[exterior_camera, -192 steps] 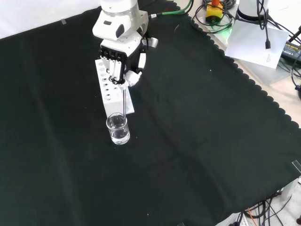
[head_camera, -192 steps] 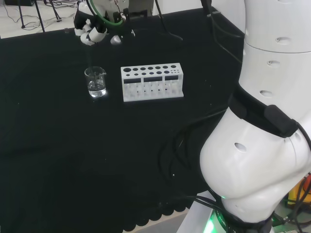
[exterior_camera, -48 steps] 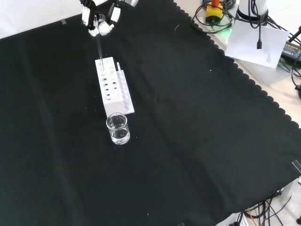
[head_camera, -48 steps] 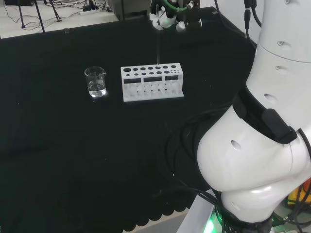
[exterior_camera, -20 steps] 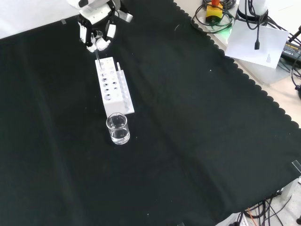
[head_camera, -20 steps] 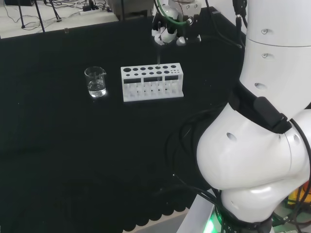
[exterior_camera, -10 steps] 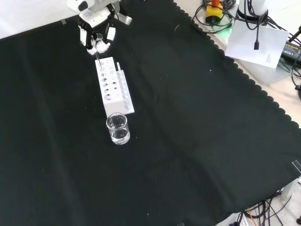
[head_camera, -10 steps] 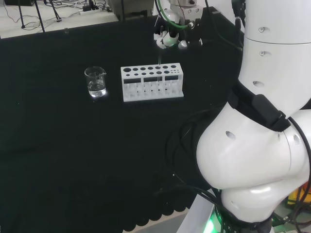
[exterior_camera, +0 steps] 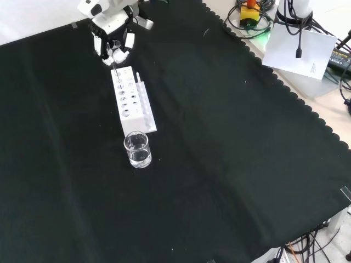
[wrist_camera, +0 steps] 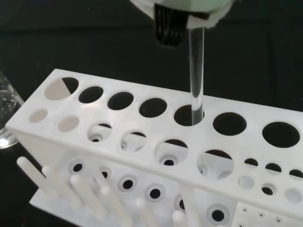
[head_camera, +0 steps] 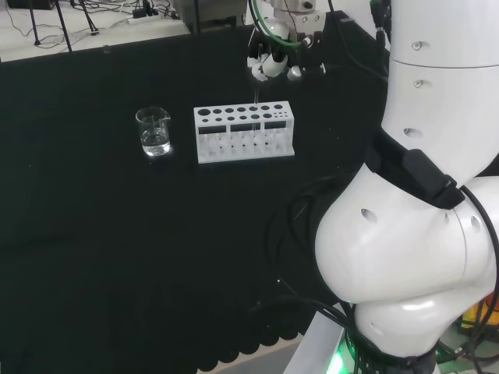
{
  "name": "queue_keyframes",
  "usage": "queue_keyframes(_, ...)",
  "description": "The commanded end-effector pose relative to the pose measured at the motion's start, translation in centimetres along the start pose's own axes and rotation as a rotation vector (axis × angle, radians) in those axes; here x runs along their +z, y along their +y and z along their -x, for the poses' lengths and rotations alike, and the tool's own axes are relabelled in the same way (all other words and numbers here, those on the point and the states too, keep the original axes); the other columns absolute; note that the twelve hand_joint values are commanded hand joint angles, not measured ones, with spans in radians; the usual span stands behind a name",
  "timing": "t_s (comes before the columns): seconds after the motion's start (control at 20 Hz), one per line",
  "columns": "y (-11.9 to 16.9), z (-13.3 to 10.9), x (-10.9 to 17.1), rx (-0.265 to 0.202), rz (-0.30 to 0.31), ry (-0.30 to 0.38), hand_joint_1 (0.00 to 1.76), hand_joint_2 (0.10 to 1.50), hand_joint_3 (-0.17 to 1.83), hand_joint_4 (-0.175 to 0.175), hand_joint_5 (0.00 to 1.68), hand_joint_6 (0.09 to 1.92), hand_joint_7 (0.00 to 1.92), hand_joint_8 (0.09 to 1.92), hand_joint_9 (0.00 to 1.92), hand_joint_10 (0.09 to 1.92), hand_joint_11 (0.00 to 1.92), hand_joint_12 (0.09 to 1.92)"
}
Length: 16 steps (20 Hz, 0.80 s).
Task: Put the glass rod back on the white test tube rack.
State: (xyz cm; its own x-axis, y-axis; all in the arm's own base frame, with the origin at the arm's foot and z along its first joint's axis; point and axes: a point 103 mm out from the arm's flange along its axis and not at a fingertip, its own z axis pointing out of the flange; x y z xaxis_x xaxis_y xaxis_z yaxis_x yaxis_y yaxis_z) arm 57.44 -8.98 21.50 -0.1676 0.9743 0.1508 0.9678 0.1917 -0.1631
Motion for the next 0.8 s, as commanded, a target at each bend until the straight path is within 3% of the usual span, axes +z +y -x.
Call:
queue_keyframes(0.05,0.0,0.0,-0.2,-0.007,-0.031,0.008,1.37,0.66,0.71,-0.175,0.86,0.97,1.19,0.9,1.75,0.92,1.85,0.94)
queue_keyframes(0.2,-0.1,-0.2,-0.3,-0.01,-0.027,0.007,1.4,0.66,0.68,-0.175,0.67,0.99,1.21,0.83,1.76,0.93,1.89,0.93)
queue_keyframes(0.35,-0.1,-0.2,-0.4,-0.008,-0.023,0.001,1.38,0.52,0.83,-0.175,0.57,0.98,1.08,0.84,1.75,0.94,1.89,0.94)
queue_keyframes(0.8,-0.7,0.2,-1.4,0.011,-0.01,-0.009,1.4,0.46,0.89,-0.175,0.52,0.96,1.05,0.84,1.75,0.96,1.92,0.98)
